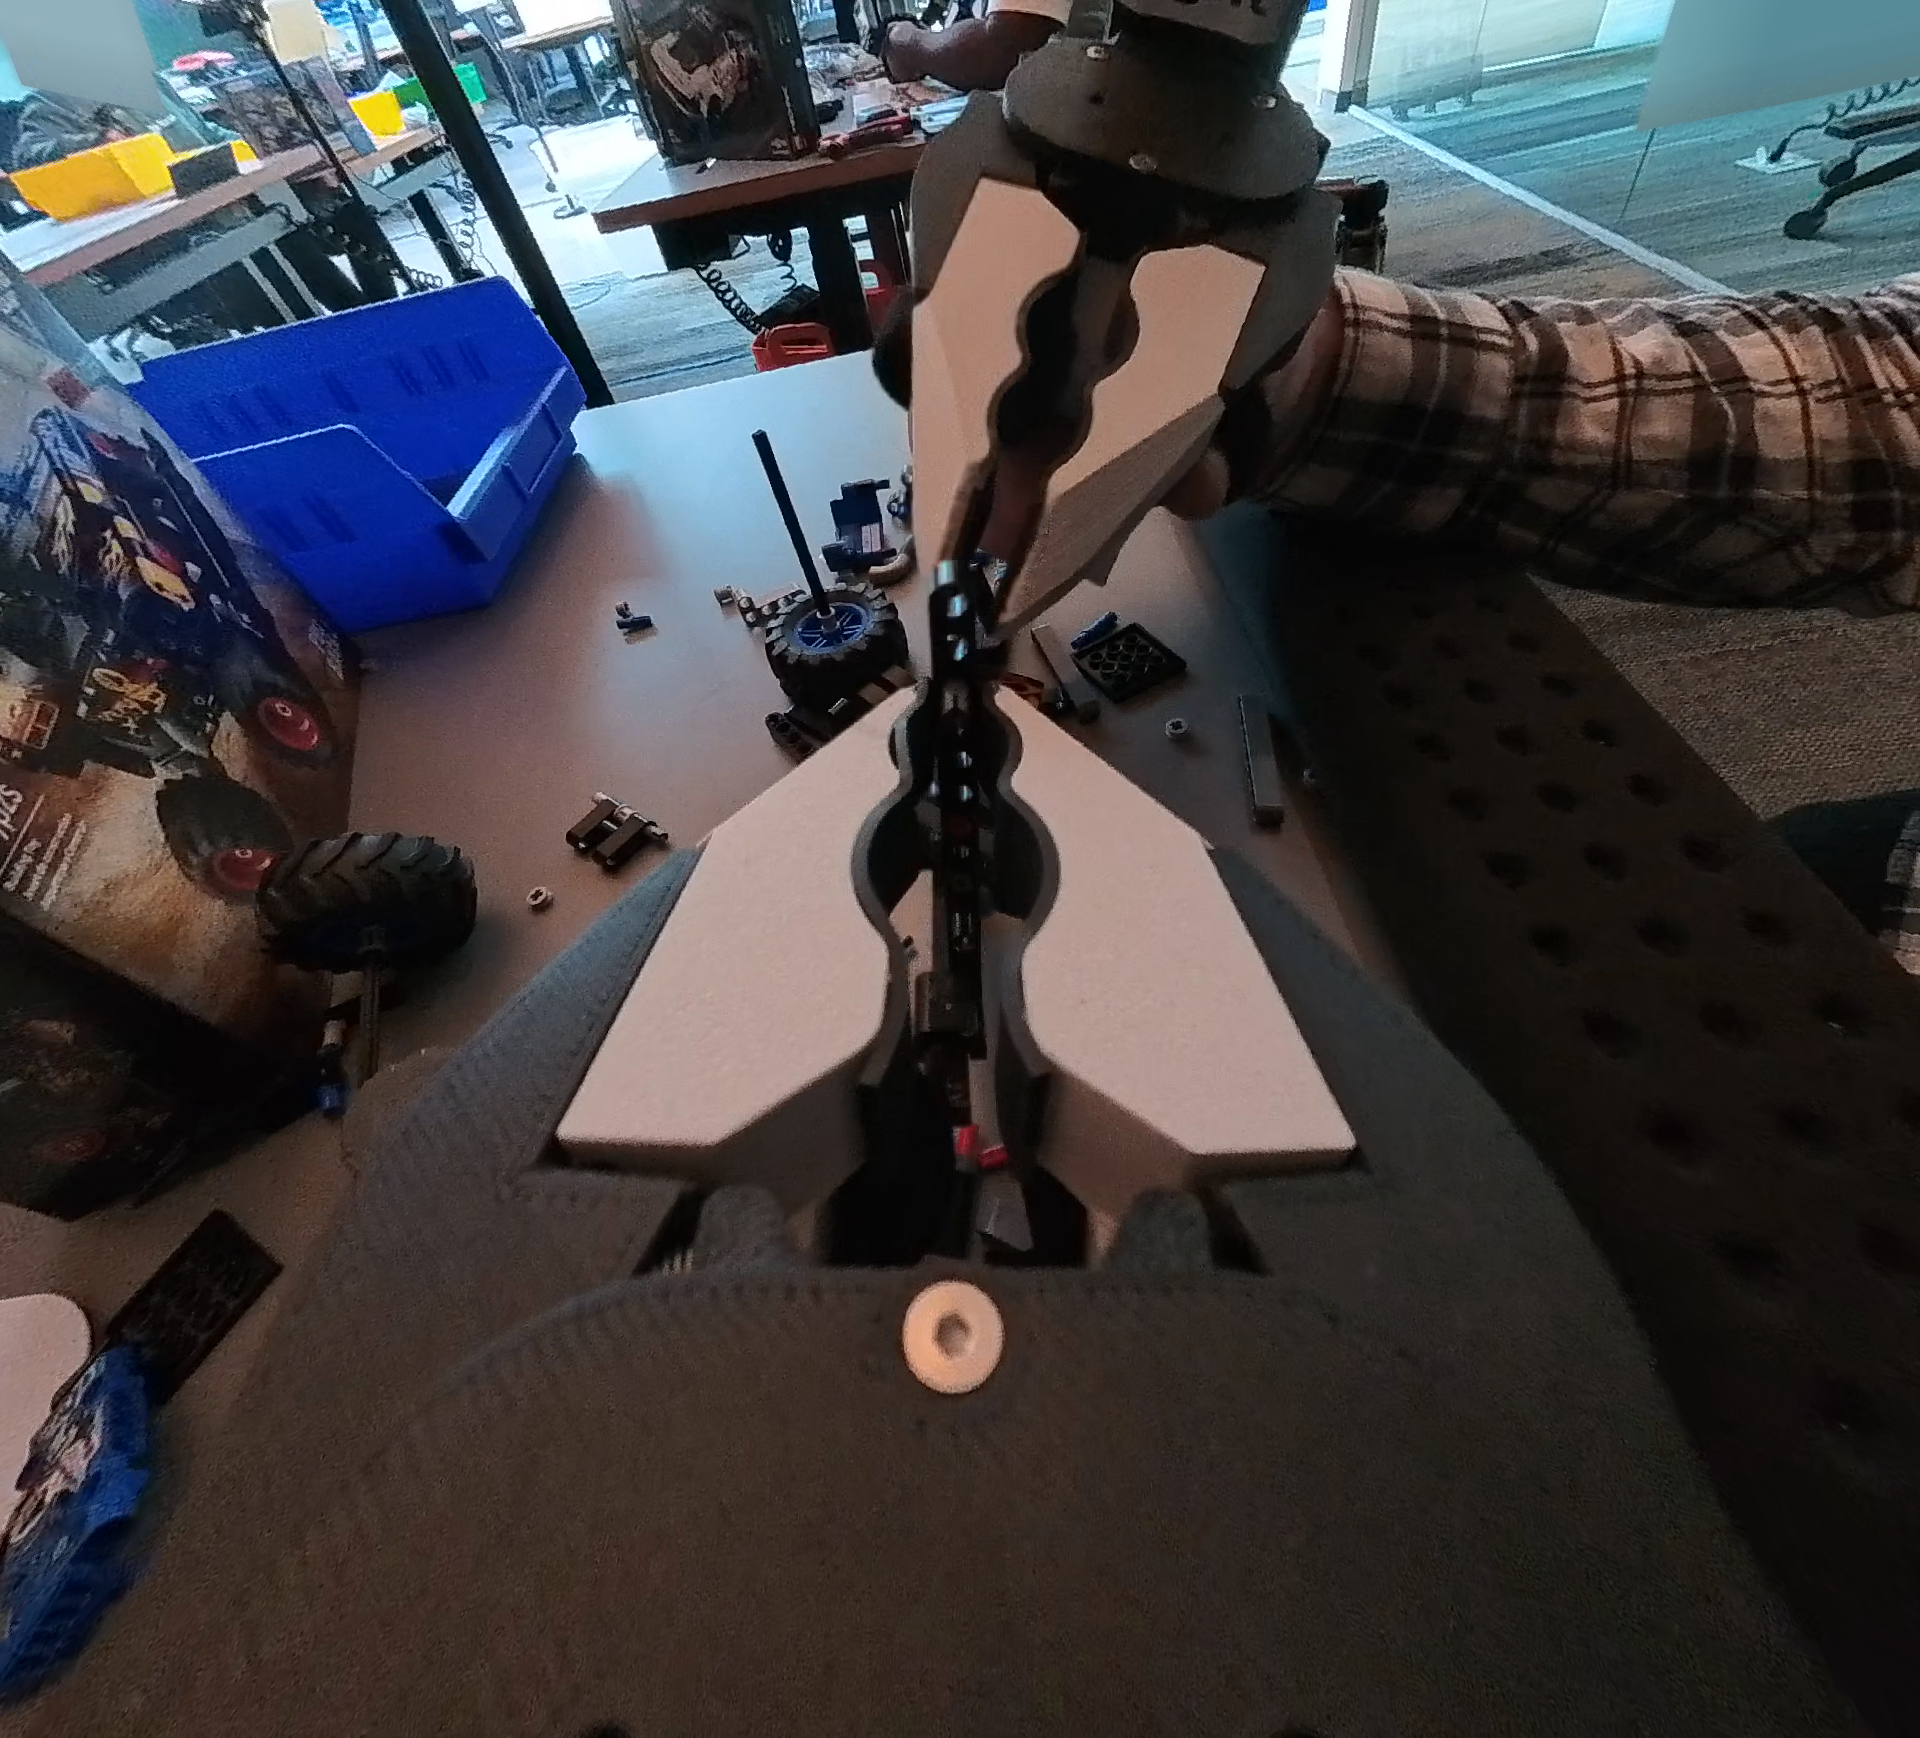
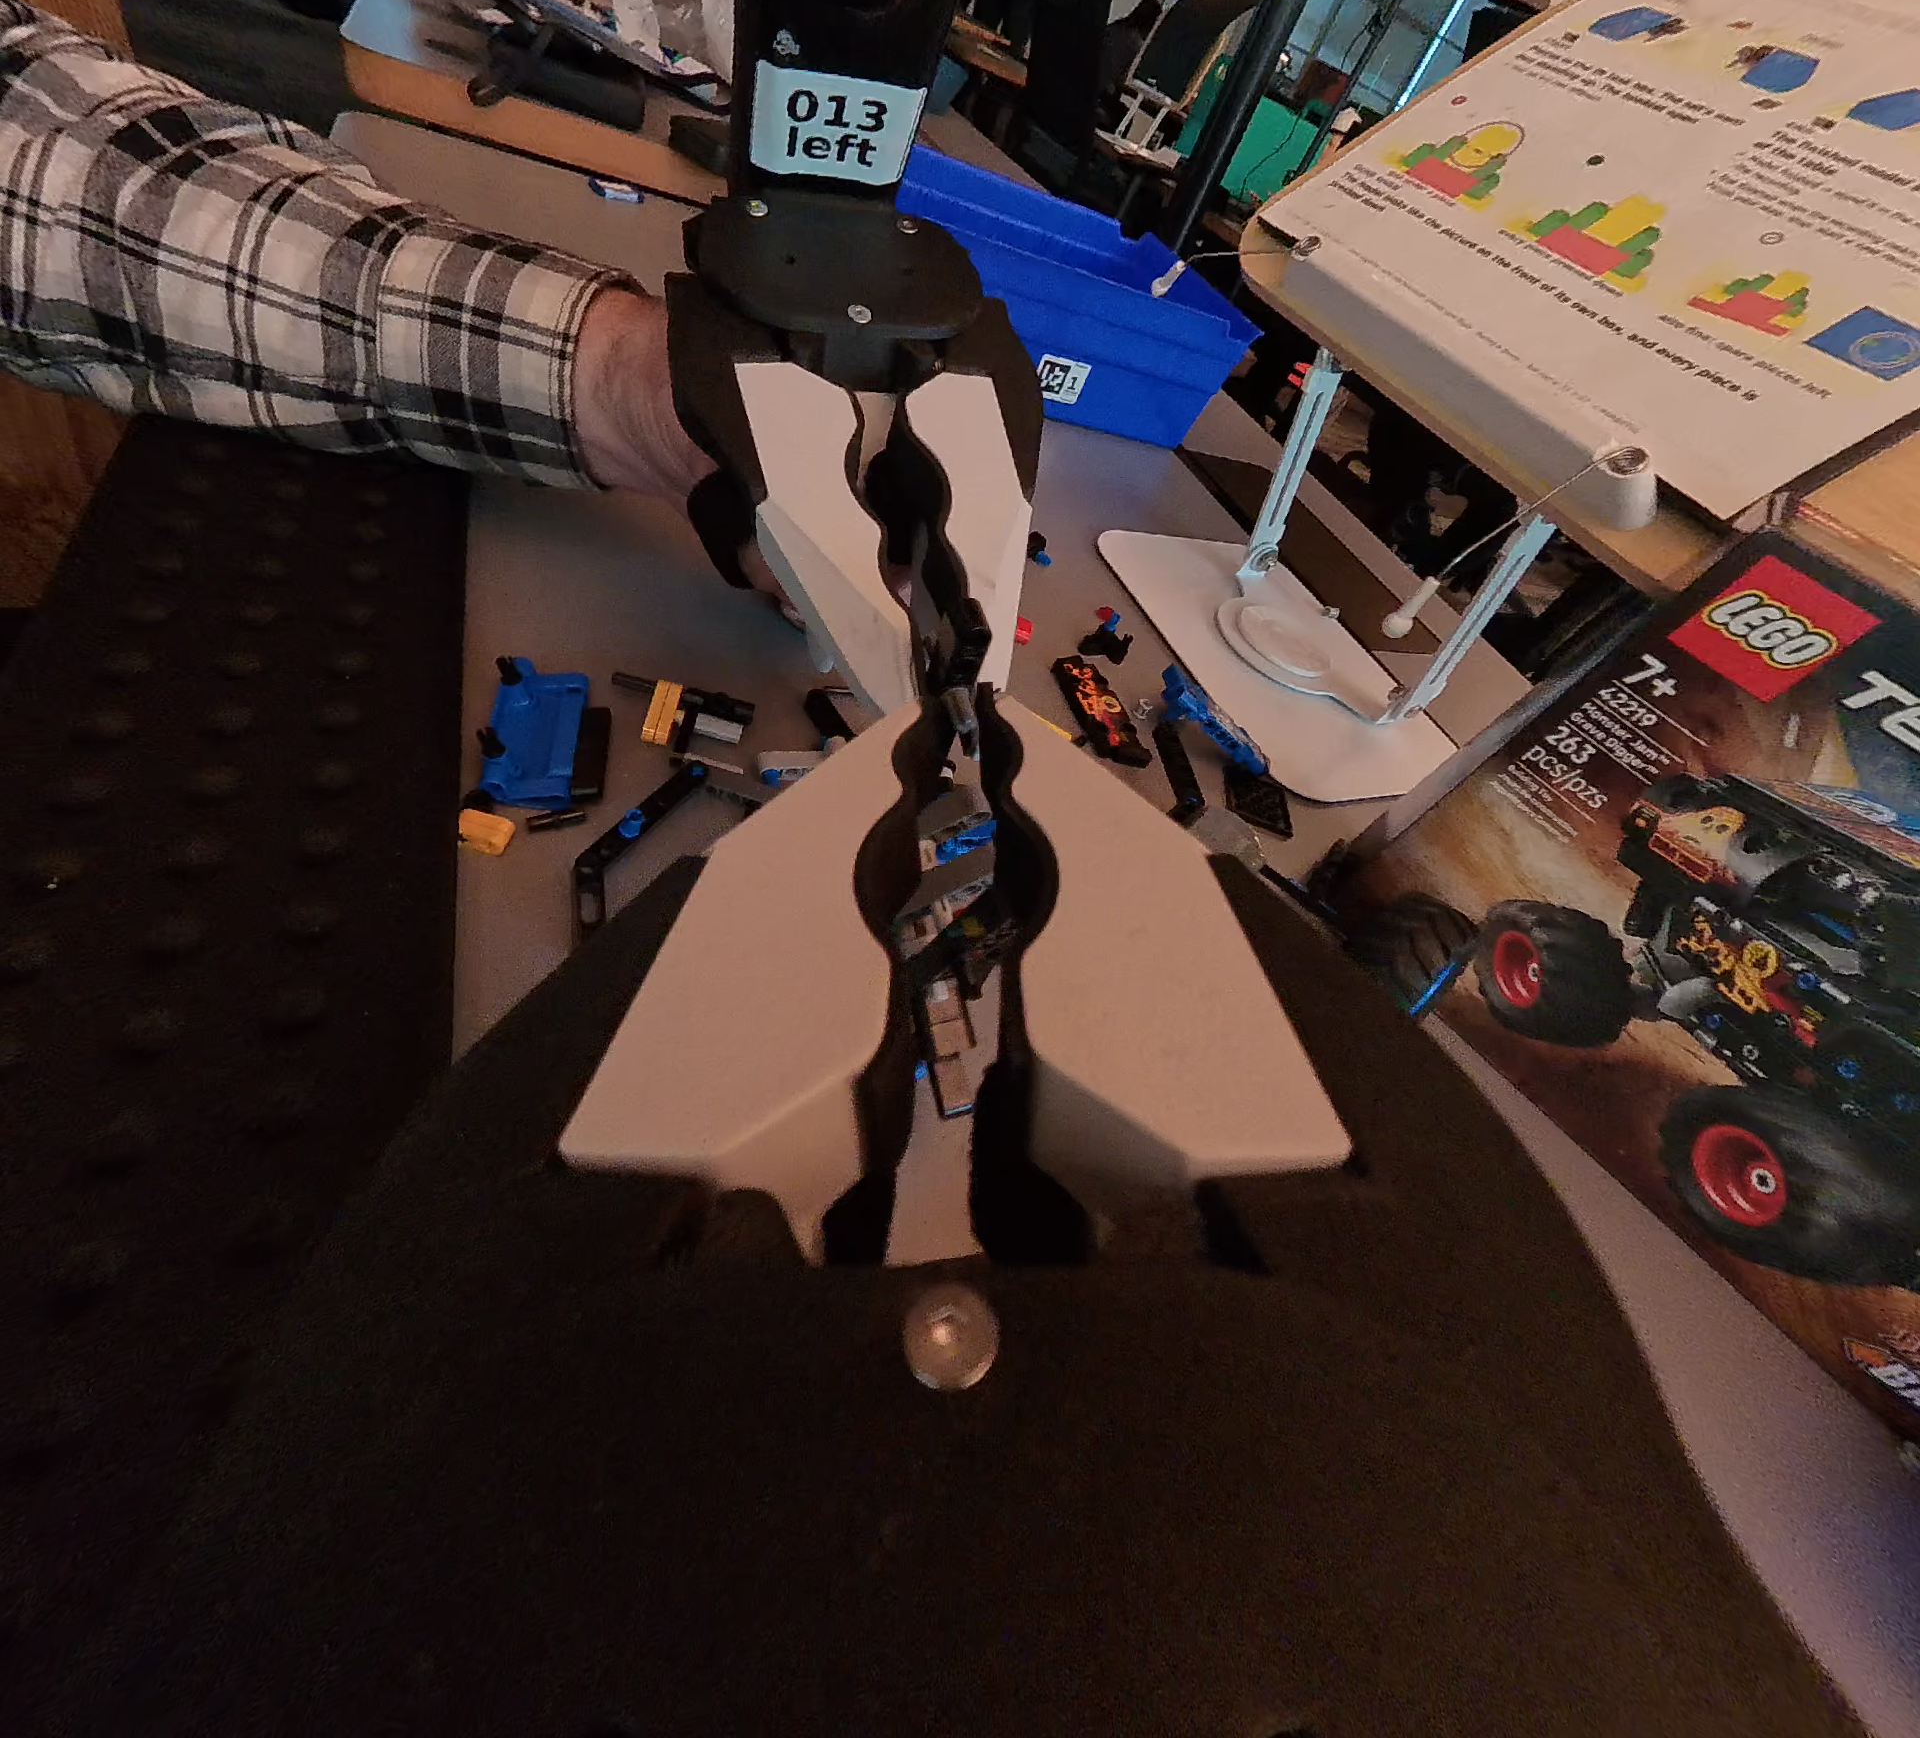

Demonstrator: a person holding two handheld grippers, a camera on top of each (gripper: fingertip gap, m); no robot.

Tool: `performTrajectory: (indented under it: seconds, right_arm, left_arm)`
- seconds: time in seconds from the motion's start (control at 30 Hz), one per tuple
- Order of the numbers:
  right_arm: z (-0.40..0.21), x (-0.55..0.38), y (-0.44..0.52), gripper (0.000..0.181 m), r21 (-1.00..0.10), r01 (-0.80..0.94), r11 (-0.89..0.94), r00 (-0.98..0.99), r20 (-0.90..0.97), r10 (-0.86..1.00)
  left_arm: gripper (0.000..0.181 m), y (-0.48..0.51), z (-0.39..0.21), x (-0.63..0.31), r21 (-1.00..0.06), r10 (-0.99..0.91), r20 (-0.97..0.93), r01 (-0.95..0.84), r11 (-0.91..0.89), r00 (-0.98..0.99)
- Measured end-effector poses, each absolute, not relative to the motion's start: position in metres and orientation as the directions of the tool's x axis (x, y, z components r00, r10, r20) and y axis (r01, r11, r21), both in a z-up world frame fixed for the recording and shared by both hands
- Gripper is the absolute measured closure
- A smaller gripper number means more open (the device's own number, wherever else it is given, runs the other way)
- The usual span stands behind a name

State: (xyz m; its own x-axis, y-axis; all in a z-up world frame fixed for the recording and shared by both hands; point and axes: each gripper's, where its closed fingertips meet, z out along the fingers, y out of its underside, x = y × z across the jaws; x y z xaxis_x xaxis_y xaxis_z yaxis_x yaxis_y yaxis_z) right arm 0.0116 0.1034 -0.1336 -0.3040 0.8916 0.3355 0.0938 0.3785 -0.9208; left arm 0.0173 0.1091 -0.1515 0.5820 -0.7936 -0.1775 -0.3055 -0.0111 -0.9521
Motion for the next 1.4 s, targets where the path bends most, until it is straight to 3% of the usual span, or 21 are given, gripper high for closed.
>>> performTrajectory:
  seconds: [0.1,0.87,1.4]
  right_arm:
    - [-0.135,0.012,0.102,0.181,-0.919,0.095,0.383,-0.31,0.339,0.888]
    - [-0.13,0.015,0.103,0.163,-0.928,0.08,0.363,-0.302,0.324,0.896]
    - [-0.138,0.016,0.096,0.179,-0.917,0.114,0.383,-0.341,0.326,0.882]
  left_arm:
    - [0.177,0.109,-0.15,0.018,-0.953,-0.794,-0.179,-0.302,-0.007,0.581]
    - [0.176,0.107,-0.155,0.025,-0.929,-0.787,-0.234,-0.37,0.008,0.57]
    - [0.177,0.103,-0.148,0.027,-0.949,-0.806,-0.199,-0.315,0.017,0.557]
